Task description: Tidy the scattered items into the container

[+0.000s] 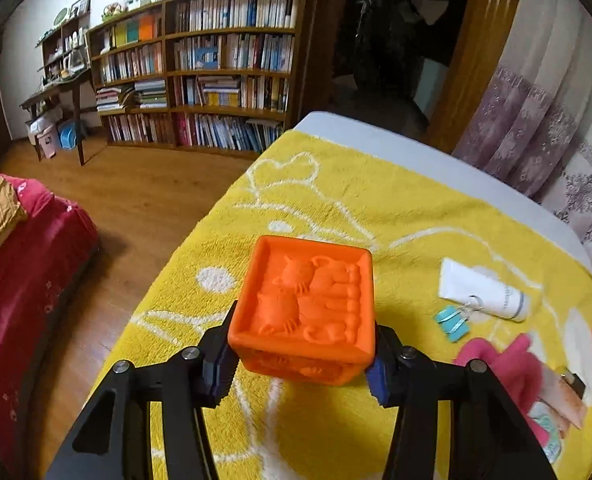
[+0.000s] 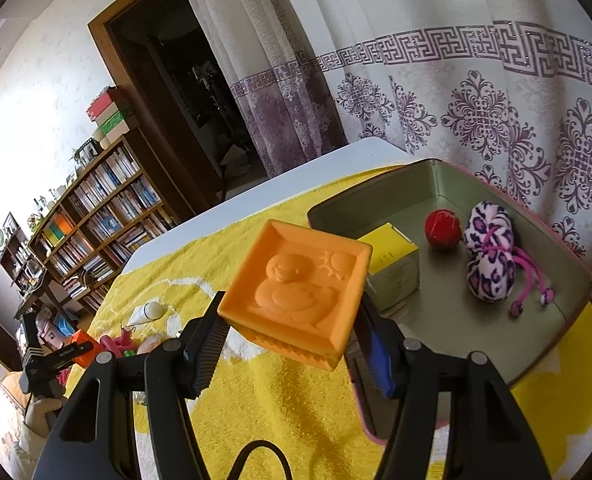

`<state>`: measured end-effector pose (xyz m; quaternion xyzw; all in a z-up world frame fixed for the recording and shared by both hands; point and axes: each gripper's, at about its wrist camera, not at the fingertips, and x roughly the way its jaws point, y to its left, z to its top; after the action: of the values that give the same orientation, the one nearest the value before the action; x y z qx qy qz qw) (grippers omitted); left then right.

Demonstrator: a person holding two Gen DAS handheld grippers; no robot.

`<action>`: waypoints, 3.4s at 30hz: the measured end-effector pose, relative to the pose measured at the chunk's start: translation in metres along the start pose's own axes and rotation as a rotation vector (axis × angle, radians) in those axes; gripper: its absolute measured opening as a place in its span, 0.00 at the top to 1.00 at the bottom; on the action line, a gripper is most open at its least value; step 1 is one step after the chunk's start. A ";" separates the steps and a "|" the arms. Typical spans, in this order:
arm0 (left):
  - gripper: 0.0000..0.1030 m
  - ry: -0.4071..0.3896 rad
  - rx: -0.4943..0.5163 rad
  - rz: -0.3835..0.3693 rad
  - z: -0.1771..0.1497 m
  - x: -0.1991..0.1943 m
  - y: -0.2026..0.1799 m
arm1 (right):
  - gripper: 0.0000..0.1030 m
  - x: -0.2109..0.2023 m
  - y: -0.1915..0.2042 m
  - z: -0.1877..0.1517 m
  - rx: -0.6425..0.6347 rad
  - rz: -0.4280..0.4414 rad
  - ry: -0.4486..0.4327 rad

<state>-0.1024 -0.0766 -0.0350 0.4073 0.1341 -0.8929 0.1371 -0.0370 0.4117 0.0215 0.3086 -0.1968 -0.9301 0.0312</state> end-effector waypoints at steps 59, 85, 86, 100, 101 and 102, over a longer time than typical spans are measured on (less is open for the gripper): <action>0.15 -0.015 0.531 -0.539 -0.045 -0.086 -0.437 | 0.28 -0.049 -0.133 0.018 0.089 -0.127 -0.090; 0.15 -0.018 0.254 -0.294 -0.022 -0.081 -0.178 | 0.23 -0.024 0.012 -0.006 -0.132 0.079 0.001; 0.15 -0.012 0.231 -0.289 -0.021 -0.077 -0.168 | 0.23 -0.021 0.018 -0.009 -0.142 0.089 0.014; 0.15 0.030 0.098 -0.255 -0.016 -0.040 -0.099 | 0.22 0.033 0.078 -0.028 -0.256 0.112 0.160; 0.15 0.036 0.092 -0.250 -0.016 -0.036 -0.098 | 0.22 0.036 0.079 -0.028 -0.257 0.108 0.163; 0.15 0.044 0.088 -0.244 -0.017 -0.033 -0.097 | 0.22 0.039 0.081 -0.029 -0.257 0.105 0.164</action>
<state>-0.1043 0.0240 -0.0077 0.4128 0.1463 -0.8990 0.0064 -0.0565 0.3204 0.0097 0.3662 -0.0888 -0.9164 0.1349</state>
